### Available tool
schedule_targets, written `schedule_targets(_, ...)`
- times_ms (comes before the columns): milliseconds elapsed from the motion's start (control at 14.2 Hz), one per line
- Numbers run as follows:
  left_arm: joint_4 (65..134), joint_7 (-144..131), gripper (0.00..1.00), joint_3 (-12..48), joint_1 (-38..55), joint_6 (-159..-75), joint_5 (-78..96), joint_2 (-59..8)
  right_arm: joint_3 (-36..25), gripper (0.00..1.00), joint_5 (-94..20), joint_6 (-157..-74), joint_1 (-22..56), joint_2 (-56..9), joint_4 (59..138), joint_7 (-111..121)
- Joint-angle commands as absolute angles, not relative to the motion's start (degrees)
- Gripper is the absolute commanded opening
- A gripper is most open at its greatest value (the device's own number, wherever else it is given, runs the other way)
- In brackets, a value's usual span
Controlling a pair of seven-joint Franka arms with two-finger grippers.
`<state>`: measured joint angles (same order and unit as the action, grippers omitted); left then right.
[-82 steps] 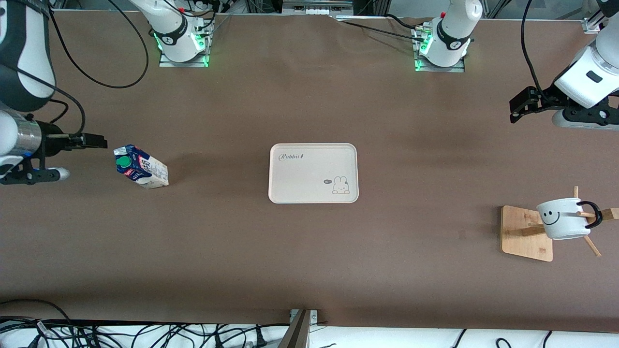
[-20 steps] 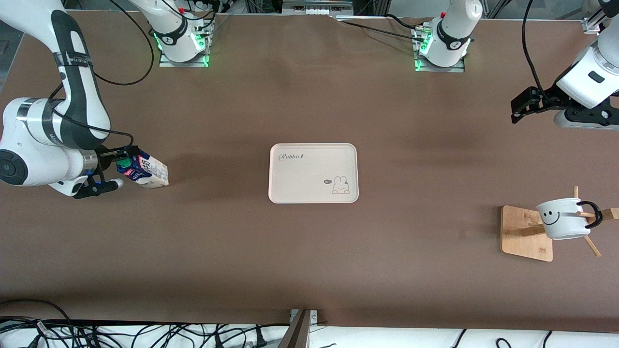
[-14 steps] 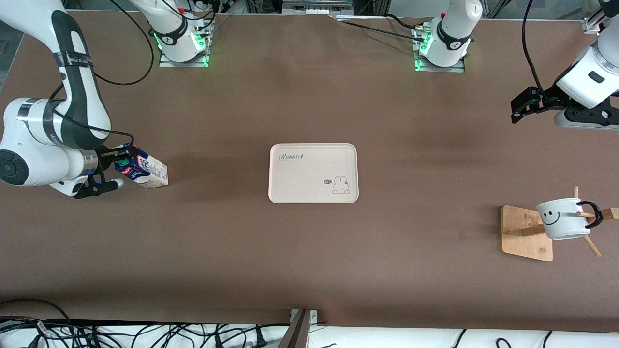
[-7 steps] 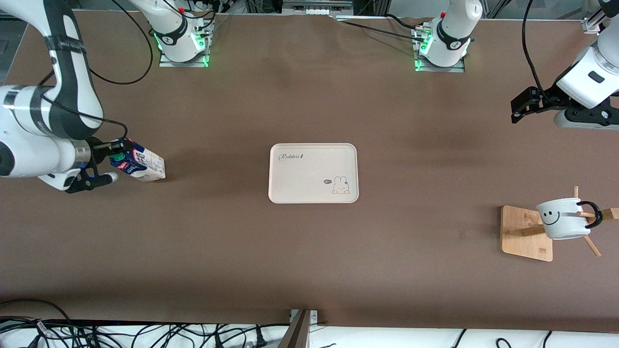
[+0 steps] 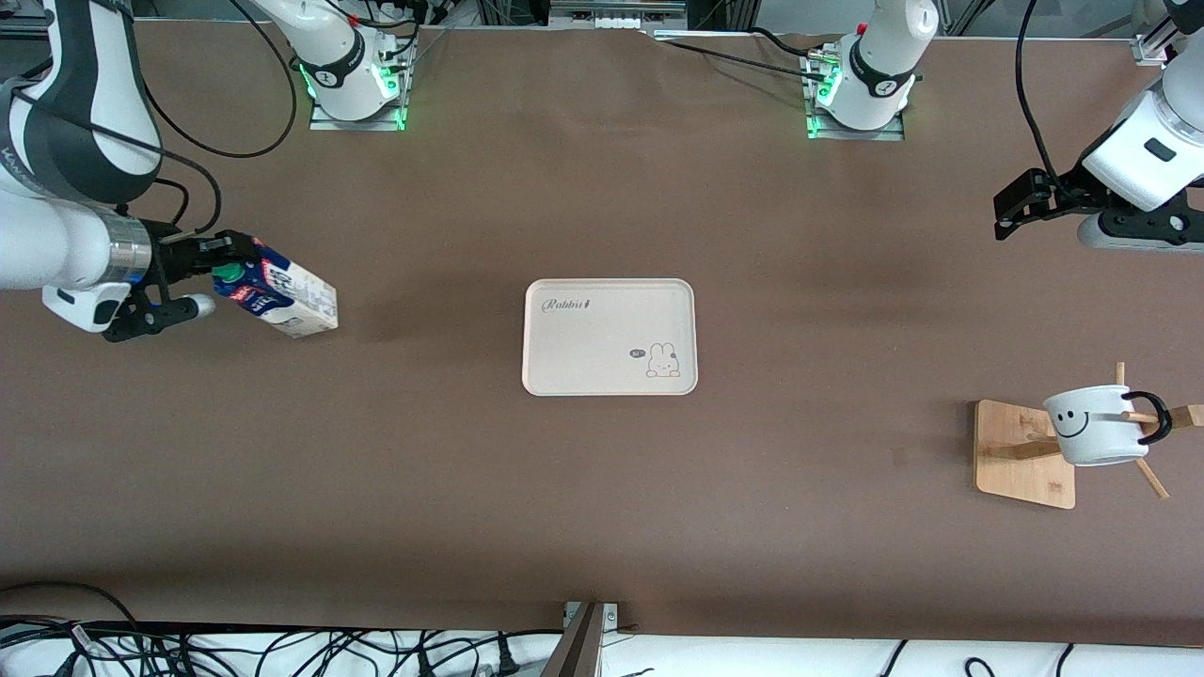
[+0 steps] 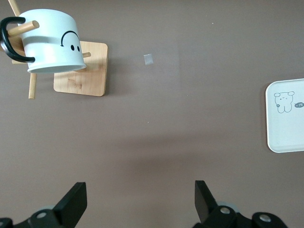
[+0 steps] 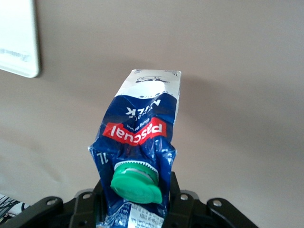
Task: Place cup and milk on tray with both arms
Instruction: 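Carry the milk carton with the right gripper onto the white tray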
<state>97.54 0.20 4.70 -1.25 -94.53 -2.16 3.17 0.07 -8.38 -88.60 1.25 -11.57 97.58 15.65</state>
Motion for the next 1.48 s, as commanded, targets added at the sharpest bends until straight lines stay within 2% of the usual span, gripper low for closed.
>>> schedule_targets(0,95.54,-0.7,1.0,4.83,-1.32,-93.16,-2.64,2.2,4.2,0.5,-10.28,-89.3,0.97,-9.84,97.56,9.96)
schedule_targets(352,95.54,-0.7,1.0,4.66,-1.41,-91.32,-2.37,1.5,13.16,0.5,-10.28,-93.94,1.05,-9.14,97.21,-1.64)
schedule_targets(563,92.22,-0.09,1.0,4.48,-2.19,-91.58,-2.46,-3.23,19.58,0.5,-10.9,-99.91,2.02,-9.93,97.29,-11.05)
schedule_targets(704,89.4,-0.79,1.0,4.4,-3.51,-91.06,-2.46,-8.77,20.04,0.5,-10.9,-103.69,5.17,-11.16,97.38,-15.8)
schedule_targets(844,89.99,0.09,1.0,4.48,-6.23,-91.67,-2.2,-9.23,20.04,0.49,-10.81,-107.04,8.16,-12.73,97.47,-20.37)
schedule_targets(915,91.31,-0.17,1.0,4.48,-6.85,-93.76,-2.11,-9.14,20.04,0.49,-10.64,-108.53,9.13,-13.61,97.47,-22.13)
schedule_targets(1056,95.17,-0.26,1.0,4.57,-8.69,-104.27,-0.63,-8.44,20.04,0.49,-10.63,-111.08,10.28,-15.2,97.47,-24.51)
schedule_targets(1267,99.82,-0.88,1.0,4.66,-10.54,-112.3,2.36,-7.13,20.04,0.49,-10.55,-115.74,12.56,-17.13,97.29,-29.87)
schedule_targets(1407,112.17,-0.62,1.0,4.66,-12.38,-124.91,5.7,-1.35,20.04,0.49,-10.72,-117.85,13.44,-18.01,97.29,-31.8)
